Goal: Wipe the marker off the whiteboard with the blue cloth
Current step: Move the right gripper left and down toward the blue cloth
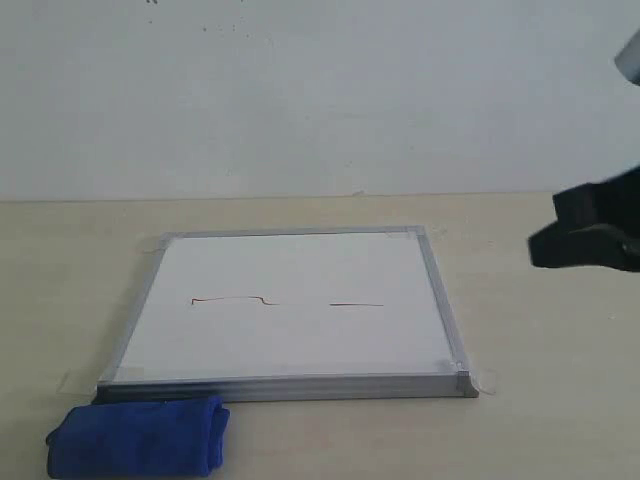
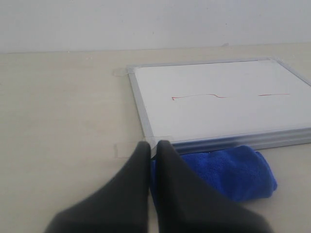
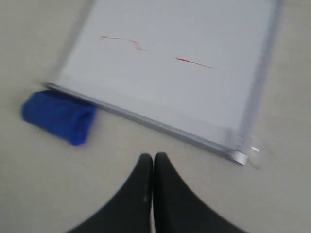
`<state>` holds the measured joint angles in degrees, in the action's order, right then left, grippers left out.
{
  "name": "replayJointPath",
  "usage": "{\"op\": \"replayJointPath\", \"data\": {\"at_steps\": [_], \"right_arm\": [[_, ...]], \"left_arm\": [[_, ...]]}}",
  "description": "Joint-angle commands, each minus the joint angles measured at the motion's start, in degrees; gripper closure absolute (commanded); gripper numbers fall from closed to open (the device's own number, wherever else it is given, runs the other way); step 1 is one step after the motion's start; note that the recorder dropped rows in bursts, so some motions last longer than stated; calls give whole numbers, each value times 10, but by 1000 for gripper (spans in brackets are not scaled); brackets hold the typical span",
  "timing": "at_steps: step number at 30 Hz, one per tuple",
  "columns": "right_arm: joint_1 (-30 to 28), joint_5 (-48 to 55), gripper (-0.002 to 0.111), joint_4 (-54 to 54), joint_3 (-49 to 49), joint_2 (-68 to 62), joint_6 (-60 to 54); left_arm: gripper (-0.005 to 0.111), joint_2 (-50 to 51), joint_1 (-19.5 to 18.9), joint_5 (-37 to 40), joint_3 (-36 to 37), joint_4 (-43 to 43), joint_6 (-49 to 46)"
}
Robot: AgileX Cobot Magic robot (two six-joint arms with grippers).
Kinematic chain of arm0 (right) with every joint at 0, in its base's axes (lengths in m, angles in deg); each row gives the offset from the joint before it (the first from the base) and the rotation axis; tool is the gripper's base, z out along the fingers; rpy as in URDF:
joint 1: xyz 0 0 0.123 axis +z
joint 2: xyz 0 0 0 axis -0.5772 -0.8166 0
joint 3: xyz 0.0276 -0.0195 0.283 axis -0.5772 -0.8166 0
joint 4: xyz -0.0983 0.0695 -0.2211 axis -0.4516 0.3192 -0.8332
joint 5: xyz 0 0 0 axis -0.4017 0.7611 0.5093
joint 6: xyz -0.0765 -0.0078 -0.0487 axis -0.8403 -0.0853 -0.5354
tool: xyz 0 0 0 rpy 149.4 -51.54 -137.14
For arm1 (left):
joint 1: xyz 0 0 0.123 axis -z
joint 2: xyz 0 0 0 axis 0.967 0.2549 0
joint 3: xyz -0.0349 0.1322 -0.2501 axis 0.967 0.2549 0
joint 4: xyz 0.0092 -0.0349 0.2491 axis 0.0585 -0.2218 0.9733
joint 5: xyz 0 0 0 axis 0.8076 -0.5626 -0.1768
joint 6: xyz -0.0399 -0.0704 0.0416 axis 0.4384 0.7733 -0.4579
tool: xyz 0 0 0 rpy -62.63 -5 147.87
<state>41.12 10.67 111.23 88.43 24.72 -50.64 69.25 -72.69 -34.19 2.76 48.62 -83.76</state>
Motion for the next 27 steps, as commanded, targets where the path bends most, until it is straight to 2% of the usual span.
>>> {"op": "replayJointPath", "data": {"at_steps": [1,3,5,11,13,16,22,24,27], "right_arm": [[0,77,109,225,29,-38,-224],[0,102,109,299,36,-53,-307],[0,123,109,316,45,-66,-347],[4,187,109,318,65,-101,-337],[26,223,109,317,76,-120,-344],[91,214,109,300,89,-135,-343],[237,-106,109,174,89,-135,-244],[279,-167,109,112,89,-135,-205],[321,-194,109,72,89,-137,-158]], "left_arm": [[103,-1,0,-3,-1,-6,-1],[103,-1,0,-3,-1,-6,-1],[103,-1,0,-3,-1,-6,-1],[103,-1,0,-3,-1,-6,-1],[103,-1,0,-3,-1,-6,-1],[103,-1,0,-3,-1,-6,-1],[103,-1,0,-3,-1,-6,-1],[103,-1,0,-3,-1,-6,-1],[103,-1,0,-3,-1,-6,-1]]}}
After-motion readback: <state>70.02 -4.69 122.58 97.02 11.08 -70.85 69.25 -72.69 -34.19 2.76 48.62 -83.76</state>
